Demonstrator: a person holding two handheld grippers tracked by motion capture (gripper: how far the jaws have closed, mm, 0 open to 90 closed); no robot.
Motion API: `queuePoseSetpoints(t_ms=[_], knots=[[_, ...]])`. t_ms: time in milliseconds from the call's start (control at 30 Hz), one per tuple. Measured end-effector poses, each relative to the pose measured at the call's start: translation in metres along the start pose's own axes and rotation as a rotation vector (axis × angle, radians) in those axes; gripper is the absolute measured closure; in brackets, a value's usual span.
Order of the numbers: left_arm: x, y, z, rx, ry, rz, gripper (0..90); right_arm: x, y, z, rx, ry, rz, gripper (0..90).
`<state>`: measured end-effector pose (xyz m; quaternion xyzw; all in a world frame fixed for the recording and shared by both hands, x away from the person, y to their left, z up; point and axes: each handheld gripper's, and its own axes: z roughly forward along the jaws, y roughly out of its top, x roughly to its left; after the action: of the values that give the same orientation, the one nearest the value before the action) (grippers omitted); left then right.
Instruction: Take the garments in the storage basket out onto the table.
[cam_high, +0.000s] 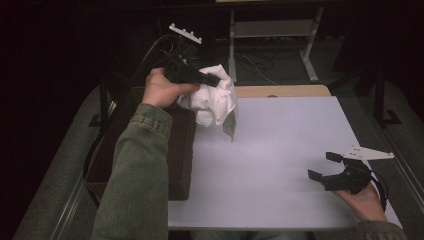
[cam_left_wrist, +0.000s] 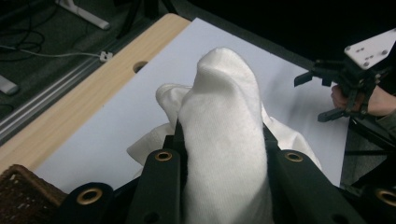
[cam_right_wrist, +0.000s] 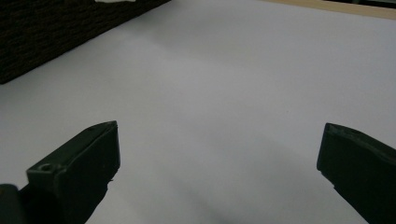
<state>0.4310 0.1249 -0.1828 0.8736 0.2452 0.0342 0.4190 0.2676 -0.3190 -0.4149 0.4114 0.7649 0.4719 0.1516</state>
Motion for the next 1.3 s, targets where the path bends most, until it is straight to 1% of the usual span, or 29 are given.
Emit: queuePoseSetpoints(t_ms=[200, 267, 300, 333, 367, 433, 467, 533, 567, 633, 667, 700, 733, 767, 833, 1000, 1033, 1067, 1100, 1167, 1300], knots=[[0.004, -0.008, 0.017, 0.014, -0.022, -0.016, 69.9, 0.000, 0.000, 0.000, 0.003, -0.001, -0.004, 0.0], [0.005, -0.010, 0.023, 0.022, -0.031, -0.007, 69.9, 0.000, 0.000, 0.000, 0.003, -0.001, -0.003, 0.0], [0.004, -0.011, 0.025, 0.024, -0.034, -0.012, 69.9, 0.000, 0.000, 0.000, 0.002, 0.000, -0.004, 0.0], [0.005, -0.012, 0.028, 0.029, -0.036, -0.003, 69.9, 0.000, 0.000, 0.000, 0.002, 0.000, -0.005, 0.0], [0.005, -0.013, 0.031, 0.028, -0.042, -0.009, 69.9, 0.000, 0.000, 0.000, 0.002, 0.001, -0.003, 0.0], [0.006, -0.015, 0.036, 0.040, -0.053, -0.004, 69.9, 0.000, 0.000, 0.000, 0.002, 0.001, -0.003, 0.0], [0.006, -0.017, 0.039, 0.038, -0.055, -0.012, 69.9, 0.000, 0.000, 0.000, 0.002, 0.001, -0.003, 0.0], [0.008, -0.019, 0.046, 0.048, -0.064, -0.010, 69.9, 0.000, 0.000, 0.001, 0.002, 0.001, -0.004, 0.0], [0.007, -0.020, 0.049, 0.046, -0.065, -0.020, 69.9, 0.000, 0.001, 0.001, 0.001, 0.000, -0.001, 0.0], [0.010, -0.022, 0.054, 0.076, -0.078, 0.025, 69.9, 0.000, 0.001, 0.001, 0.001, 0.000, -0.006, 0.0], [0.009, -0.023, 0.058, 0.079, -0.081, 0.016, 69.9, 0.000, 0.001, 0.001, 0.001, 0.000, -0.005, 0.0], [0.009, -0.024, 0.061, 0.084, -0.083, 0.028, 69.8, 0.000, 0.001, 0.001, 0.001, 0.000, -0.006, 0.0], [0.008, -0.025, 0.064, 0.087, -0.083, 0.023, 69.9, 0.000, 0.001, 0.001, 0.002, 0.001, -0.007, 0.0], [0.009, -0.026, 0.066, 0.096, -0.086, 0.031, 69.9, 0.000, 0.001, 0.001, 0.003, 0.001, -0.007, 0.0], [0.009, -0.027, 0.071, 0.102, -0.088, 0.030, 69.8, 0.000, 0.001, 0.001, 0.003, 0.001, -0.005, 0.0], [0.007, -0.032, 0.082, 0.090, -0.101, 0.019, 69.9, 0.000, 0.001, 0.001, 0.003, 0.001, -0.008, 0.0], [0.006, -0.033, 0.085, 0.080, -0.104, 0.006, 69.9, 0.000, 0.001, 0.002, 0.004, 0.001, -0.009, 0.0], [0.006, -0.033, 0.087, 0.085, -0.108, 0.012, 69.8, 0.000, 0.001, 0.002, 0.004, 0.001, -0.008, 0.0], [0.006, -0.034, 0.090, 0.083, -0.112, 0.007, 69.9, 0.000, 0.001, 0.002, 0.004, 0.001, -0.007, 0.0], [0.006, -0.036, 0.094, 0.092, -0.114, 0.011, 69.9, 0.000, 0.001, 0.002, 0.003, 0.001, -0.008, 0.0], [0.007, -0.040, 0.103, 0.087, -0.123, -0.003, 69.8, 0.000, 0.001, 0.001, 0.003, 0.001, -0.008, 0.0]])
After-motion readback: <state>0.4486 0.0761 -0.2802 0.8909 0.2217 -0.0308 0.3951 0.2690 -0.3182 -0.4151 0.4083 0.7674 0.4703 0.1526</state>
